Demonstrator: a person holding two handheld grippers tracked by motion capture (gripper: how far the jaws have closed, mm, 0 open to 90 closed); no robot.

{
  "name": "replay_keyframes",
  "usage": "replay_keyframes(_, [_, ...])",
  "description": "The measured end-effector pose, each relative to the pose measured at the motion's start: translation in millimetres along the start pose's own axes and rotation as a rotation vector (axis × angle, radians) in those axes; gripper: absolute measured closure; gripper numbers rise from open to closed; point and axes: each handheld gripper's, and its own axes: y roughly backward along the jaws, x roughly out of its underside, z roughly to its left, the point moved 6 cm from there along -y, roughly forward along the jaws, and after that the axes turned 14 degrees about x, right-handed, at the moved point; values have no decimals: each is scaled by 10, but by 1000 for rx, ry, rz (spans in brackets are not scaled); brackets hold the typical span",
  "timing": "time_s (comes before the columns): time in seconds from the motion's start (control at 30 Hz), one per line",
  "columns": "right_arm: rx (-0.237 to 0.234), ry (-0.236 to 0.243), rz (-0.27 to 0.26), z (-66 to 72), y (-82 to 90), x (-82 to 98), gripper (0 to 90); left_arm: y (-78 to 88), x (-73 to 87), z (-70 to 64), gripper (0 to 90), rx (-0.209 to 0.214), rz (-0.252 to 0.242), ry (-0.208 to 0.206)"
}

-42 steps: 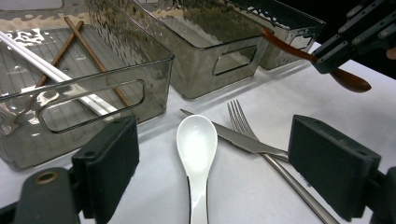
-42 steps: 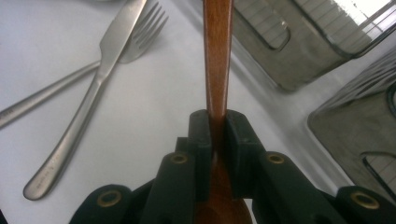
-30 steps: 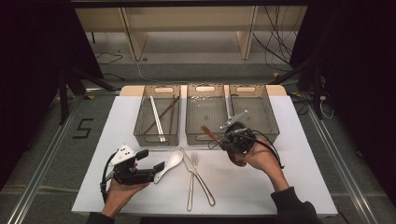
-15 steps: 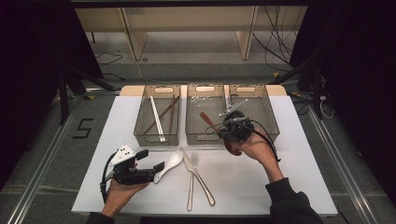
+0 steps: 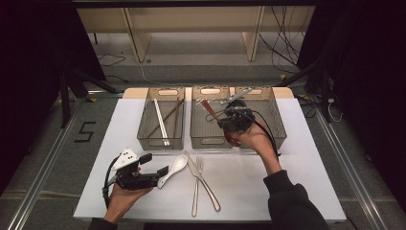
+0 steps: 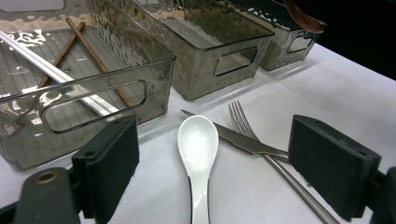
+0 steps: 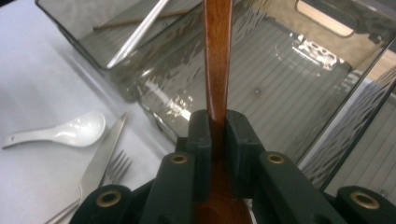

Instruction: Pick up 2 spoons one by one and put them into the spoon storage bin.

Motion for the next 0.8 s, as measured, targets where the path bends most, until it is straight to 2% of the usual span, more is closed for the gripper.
replay_keyframes(0.2, [21,-17,-2,-25,-74,-113,820,1,-1,-1,162,0,-1,0])
replay_keyframes(0.8, [55,-58,-9,-165,-305,-266,820,2,-2,-5,162,2,-1,-1])
